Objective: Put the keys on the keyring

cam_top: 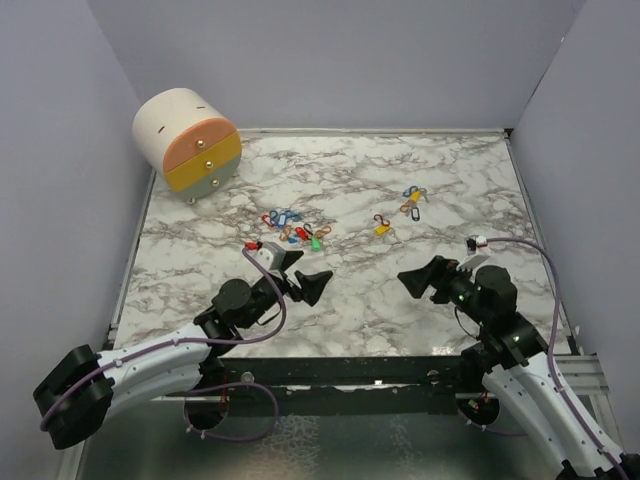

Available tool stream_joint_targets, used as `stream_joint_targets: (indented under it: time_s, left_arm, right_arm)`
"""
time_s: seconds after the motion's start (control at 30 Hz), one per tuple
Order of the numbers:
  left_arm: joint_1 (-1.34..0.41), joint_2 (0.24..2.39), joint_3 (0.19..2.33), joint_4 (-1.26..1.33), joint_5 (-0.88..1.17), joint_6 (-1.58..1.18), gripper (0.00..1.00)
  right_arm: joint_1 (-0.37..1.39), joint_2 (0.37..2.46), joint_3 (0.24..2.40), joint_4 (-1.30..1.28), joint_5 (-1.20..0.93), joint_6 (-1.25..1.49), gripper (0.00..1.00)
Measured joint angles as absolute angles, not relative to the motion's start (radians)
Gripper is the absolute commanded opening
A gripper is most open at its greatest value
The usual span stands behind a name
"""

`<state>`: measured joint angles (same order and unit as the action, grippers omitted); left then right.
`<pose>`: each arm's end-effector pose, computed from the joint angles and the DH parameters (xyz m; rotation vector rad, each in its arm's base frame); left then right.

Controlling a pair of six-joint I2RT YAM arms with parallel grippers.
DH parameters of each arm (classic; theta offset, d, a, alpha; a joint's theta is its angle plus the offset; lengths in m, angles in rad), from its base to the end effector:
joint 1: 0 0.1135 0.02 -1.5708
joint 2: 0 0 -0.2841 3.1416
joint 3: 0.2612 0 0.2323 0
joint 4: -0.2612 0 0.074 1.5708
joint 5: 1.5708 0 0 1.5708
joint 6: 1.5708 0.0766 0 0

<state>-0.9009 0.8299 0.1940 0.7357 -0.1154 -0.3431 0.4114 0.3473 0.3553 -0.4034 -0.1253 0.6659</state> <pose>0.1272 -0.1464 0.2531 0.3290 1.5052 -0.9179 0.1018 0.0548 0.2142 0.1756 2.0495 0.8131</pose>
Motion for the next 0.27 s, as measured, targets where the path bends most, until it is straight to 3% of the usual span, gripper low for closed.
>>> stream_joint_targets:
  time_s: [0.27]
  left_arm:
    - [-0.933, 0.820, 0.153, 0.723, -0.128, -0.353, 0.99]
  right_arm:
    - [0.411, 0.338, 0.341, -0.408, -0.149, 0.670, 0.95]
